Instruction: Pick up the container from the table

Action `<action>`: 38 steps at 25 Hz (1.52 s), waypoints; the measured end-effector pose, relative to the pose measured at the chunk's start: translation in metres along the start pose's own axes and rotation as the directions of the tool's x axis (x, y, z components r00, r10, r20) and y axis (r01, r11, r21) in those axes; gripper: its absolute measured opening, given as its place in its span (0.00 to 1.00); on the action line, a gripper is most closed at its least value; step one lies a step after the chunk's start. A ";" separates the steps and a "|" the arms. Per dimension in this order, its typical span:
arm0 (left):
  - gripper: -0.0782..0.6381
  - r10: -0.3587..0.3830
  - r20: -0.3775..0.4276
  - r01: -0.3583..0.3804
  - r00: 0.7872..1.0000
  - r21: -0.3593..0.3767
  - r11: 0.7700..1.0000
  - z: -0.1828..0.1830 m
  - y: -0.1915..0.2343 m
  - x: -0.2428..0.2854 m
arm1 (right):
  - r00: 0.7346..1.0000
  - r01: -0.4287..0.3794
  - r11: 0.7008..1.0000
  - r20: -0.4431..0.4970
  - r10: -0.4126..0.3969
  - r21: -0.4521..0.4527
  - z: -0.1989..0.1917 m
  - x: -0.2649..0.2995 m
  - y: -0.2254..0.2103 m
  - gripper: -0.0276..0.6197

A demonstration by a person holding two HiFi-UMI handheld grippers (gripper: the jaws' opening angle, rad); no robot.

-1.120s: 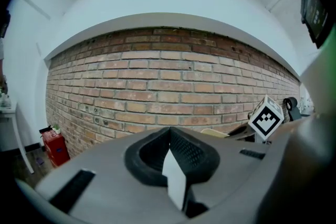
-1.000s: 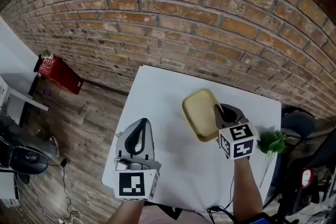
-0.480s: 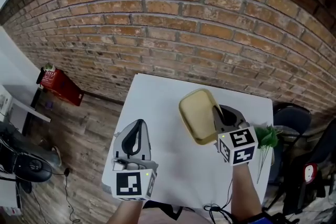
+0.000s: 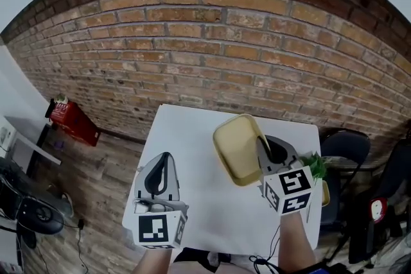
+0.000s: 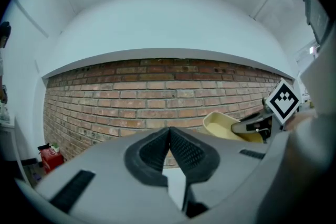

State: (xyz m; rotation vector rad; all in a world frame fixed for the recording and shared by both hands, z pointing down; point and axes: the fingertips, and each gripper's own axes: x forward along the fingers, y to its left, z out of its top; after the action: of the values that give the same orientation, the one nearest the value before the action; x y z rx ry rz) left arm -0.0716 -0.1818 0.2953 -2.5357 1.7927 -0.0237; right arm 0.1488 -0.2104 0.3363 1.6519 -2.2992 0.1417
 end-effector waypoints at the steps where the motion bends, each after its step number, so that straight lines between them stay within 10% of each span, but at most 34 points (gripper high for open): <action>1: 0.12 0.000 0.009 0.000 1.000 0.002 1.000 0.004 -0.002 -0.003 | 1.000 0.005 1.000 0.012 -0.005 -0.002 0.005 -0.006 -0.001 0.05; 38: 0.12 -0.018 0.232 0.006 0.973 0.051 0.999 0.111 -0.063 -0.081 | 0.941 0.110 0.991 0.328 -0.080 -0.073 0.091 -0.171 0.024 0.05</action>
State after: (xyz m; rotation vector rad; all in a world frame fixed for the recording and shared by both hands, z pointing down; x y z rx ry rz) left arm -0.0355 -0.0821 0.1873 -2.4001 1.6668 0.2159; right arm 0.1589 -0.0703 0.2005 1.8511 -2.4052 -0.2747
